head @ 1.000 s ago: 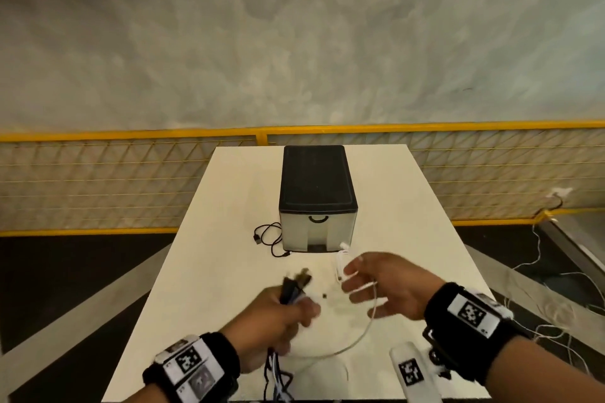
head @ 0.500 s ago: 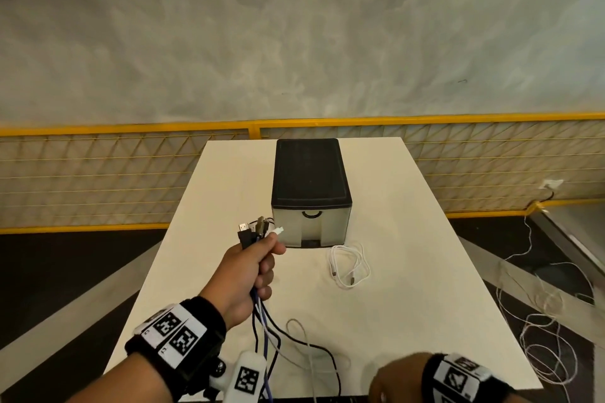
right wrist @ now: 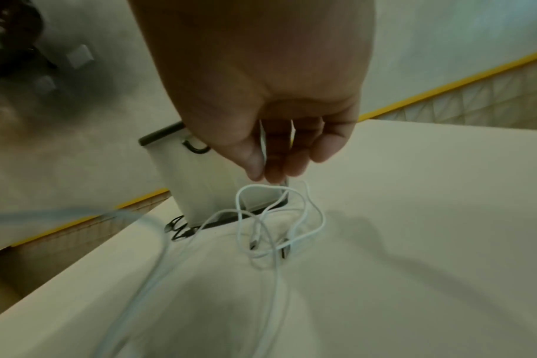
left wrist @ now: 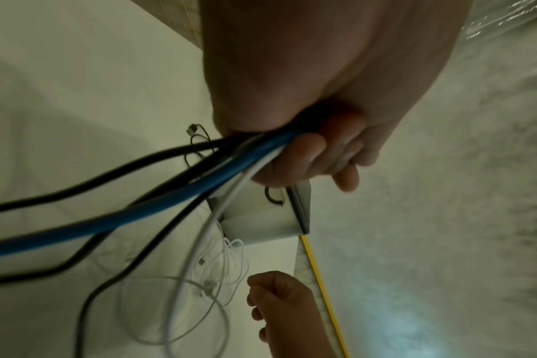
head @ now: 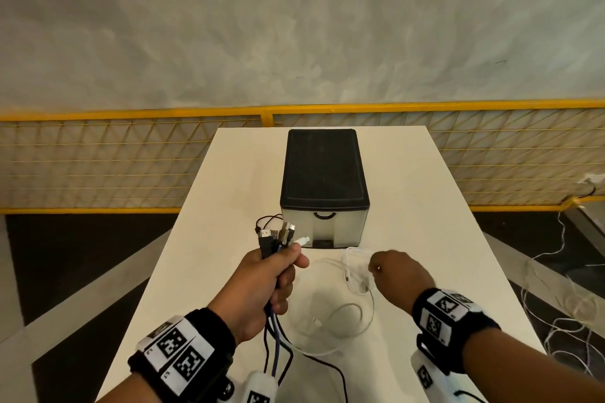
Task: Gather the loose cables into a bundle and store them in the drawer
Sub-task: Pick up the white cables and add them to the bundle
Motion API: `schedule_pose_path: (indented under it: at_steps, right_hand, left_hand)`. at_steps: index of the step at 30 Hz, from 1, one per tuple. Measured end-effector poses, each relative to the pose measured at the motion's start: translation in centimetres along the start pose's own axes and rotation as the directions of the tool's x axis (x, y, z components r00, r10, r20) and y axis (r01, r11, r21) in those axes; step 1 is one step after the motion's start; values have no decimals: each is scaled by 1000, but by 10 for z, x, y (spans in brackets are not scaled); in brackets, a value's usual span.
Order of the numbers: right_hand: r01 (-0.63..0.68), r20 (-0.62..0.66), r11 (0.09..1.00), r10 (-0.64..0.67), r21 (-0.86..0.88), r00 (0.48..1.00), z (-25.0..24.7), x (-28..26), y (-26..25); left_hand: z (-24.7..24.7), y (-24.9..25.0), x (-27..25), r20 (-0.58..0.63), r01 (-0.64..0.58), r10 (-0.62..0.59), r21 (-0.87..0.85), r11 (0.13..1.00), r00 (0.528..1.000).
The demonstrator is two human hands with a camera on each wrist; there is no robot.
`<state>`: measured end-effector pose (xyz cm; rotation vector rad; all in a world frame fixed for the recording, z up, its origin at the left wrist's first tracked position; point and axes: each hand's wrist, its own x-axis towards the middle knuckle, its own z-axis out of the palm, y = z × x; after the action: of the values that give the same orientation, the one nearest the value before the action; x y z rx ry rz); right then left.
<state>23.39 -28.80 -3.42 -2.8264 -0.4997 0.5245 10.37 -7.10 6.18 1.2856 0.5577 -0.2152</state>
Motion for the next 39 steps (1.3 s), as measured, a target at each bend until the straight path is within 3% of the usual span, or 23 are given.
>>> schedule_pose_path:
  at_steps: [2,6,9,13,17,20,22,25,29,35,39]
  right_hand:
    - [11,-43,999,-9,39,999,1,13,3]
    - [61,-157,994,-45,96,987,-1,36,6]
    - [87,-48,996,-85,35,995,0,45,6]
    - [283,217,918,-227,-277,949,10,37,3]
    - [333,275,854,-234,-401,933,17,31,2]
    - [379,291,837,-278,-395,916,26,31,9]
    - [359,267,897,-291,-259,919,23,33,11]
    - [319,211,935,-347,156,914,-3,30,8]
    - [290,-57,794,-308,535,950,-62,10,-11]
    - [325,-259,510,-198,796,945,-112,-28,-51]
    - [364,-257,573,-262,735,930,-118,-50,-74]
  left_hand:
    - [-9,5,-5,56,91,-96,81,992,994]
    - [-39,11,-15,96,305,-337,251,919,937]
    - [-50,7,-8,35,308,-318,170,936,947]
    - [-39,0,4,10,278,-280,66,958,960]
    - [-26,-3,10,12,286,-287,55,957,958]
    - [-18,0,13,10,261,-261,36,965,965]
    - [-15,5,14,3,193,-193,10,981,981]
    - [-10,12,13,-58,15,-17,-27,1000,998]
    - [2,27,12,-126,-155,153,-8,988,980]
    - [35,46,13,-117,-213,206,-54,976,972]
    - [57,49,6,-167,-300,293,-17,954,941]
